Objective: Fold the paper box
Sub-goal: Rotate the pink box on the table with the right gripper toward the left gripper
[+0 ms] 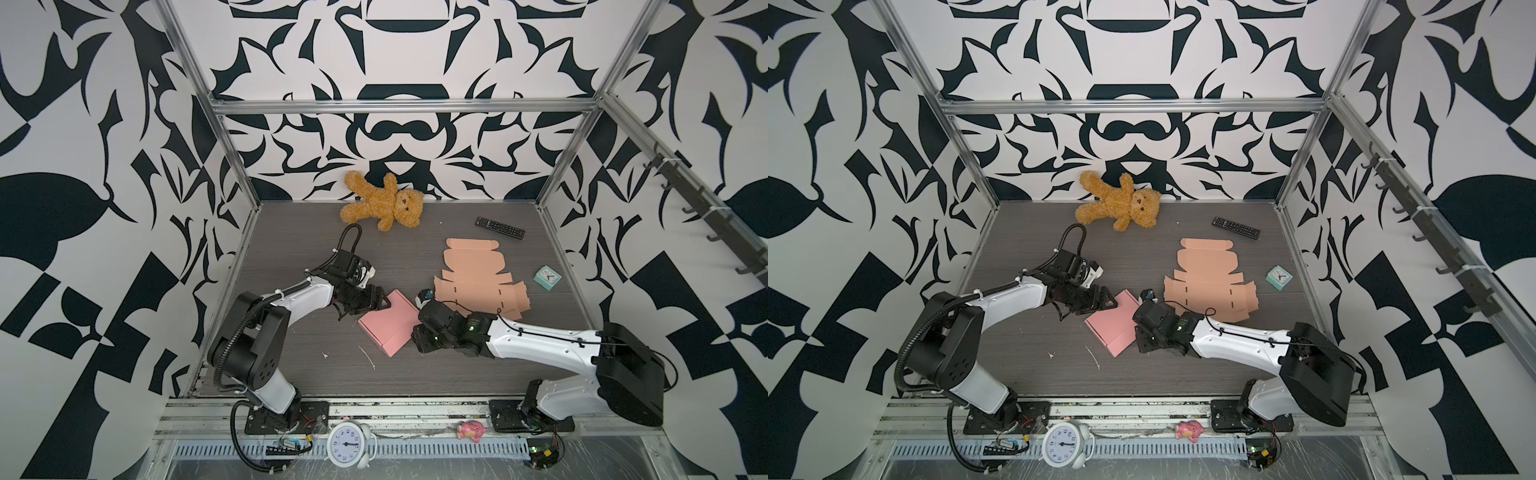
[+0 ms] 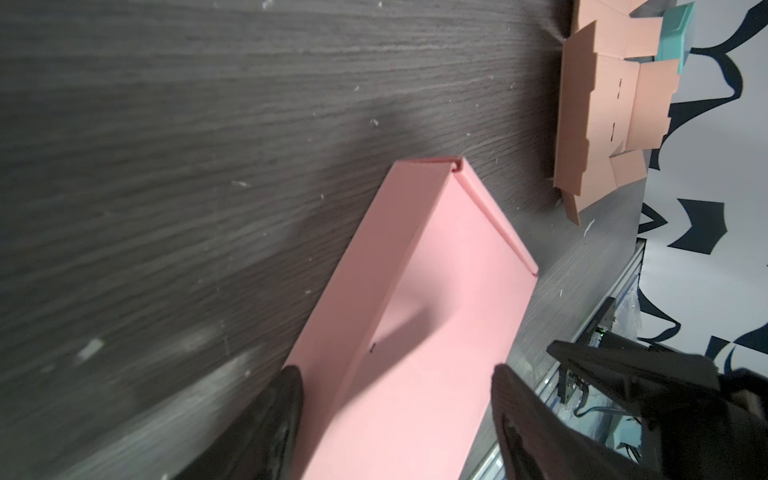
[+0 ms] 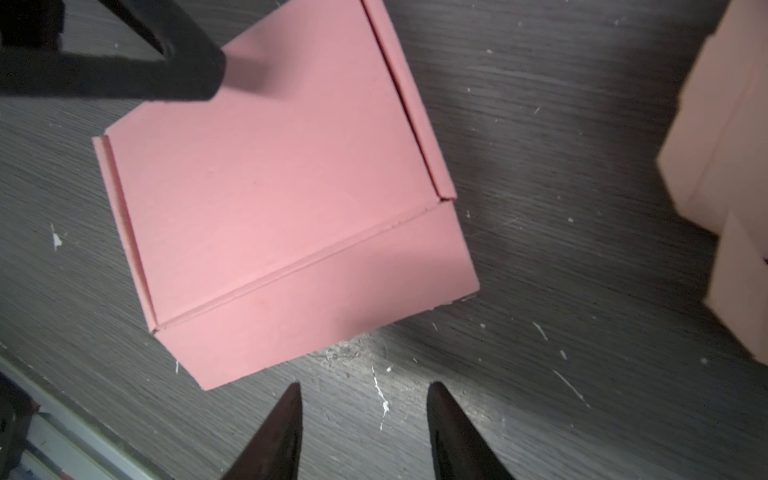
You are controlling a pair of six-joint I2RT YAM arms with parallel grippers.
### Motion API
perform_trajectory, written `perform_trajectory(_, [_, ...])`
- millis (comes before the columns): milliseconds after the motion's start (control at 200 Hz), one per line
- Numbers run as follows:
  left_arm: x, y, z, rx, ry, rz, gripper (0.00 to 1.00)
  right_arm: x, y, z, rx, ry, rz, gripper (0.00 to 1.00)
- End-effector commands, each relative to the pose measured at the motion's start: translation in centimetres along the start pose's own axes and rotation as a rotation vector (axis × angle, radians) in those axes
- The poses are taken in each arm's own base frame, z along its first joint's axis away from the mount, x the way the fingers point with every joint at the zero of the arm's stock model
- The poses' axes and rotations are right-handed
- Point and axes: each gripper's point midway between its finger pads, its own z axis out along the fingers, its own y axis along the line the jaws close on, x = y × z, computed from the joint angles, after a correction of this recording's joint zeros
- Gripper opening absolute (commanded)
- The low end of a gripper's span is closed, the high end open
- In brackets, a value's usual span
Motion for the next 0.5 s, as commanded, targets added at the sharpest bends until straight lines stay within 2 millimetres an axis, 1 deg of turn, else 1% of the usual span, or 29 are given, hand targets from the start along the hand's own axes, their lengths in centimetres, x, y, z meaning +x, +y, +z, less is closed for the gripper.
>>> perform_trajectory(0, [1.0, -0.4, -0.4, 0.021, 0.004, -0.01, 0.75, -0.4, 0.6, 0.0, -0.021, -0.018, 0.0, 0.49])
perform_trajectory(140, [1.8, -0.7, -0.7, 0.042, 0.003, -0.021, 0.74, -0.3, 0.8, 0.2, -0.038, -0.02, 0.011, 0.49])
perform_trajectory(280, [2.6, -1.2, -0.7, 0.049, 0.007, -0.016, 0.74, 0.3, 0.6, 0.8, -0.032, 0.0, 0.017, 0.47])
perform_trajectory(495, [3.2, -1.2, -1.1, 0.045, 0.001, -0.019, 0.74, 0.9, 0.3, 1.3, -0.023, 0.017, 0.023, 0.45])
